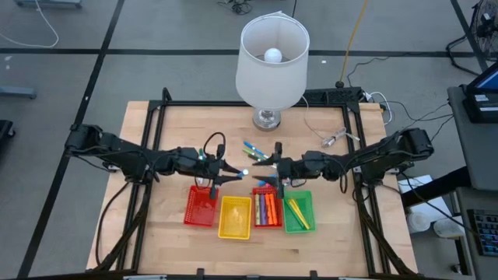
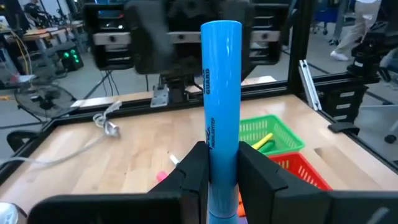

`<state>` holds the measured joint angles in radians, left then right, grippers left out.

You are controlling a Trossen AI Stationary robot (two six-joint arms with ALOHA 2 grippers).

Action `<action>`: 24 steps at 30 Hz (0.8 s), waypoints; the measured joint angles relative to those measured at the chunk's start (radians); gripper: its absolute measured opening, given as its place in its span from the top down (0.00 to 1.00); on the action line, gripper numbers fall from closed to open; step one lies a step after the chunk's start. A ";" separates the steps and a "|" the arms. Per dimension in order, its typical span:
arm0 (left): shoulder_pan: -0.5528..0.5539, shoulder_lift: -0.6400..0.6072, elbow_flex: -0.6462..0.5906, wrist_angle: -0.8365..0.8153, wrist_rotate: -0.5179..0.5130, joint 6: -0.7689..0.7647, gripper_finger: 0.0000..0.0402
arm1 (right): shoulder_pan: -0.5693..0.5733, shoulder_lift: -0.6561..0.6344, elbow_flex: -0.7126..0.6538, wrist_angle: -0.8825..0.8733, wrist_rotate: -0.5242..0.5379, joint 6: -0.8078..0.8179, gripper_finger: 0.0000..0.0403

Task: Pick & Place Markers
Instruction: Put the large blue highlighter into the right red bin

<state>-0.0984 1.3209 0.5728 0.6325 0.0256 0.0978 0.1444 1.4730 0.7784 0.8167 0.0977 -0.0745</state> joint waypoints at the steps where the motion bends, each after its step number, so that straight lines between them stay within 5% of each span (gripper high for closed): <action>1: 0.002 0.000 0.000 0.000 0.000 -0.003 0.84 | 0.005 0.009 0.000 0.022 -0.004 -0.005 0.58; 15: 0.002 -0.001 0.000 0.002 0.118 -0.039 0.84 | 0.000 0.131 0.094 0.070 -0.033 -0.025 0.58; 24: 0.000 -0.001 0.001 -0.038 0.105 -0.055 0.84 | -0.004 0.213 0.189 -0.005 -0.077 -0.024 0.58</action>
<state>-0.0986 1.3201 0.5739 0.5943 0.1307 0.0430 0.1406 1.6859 0.9679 0.8117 0.0208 -0.0989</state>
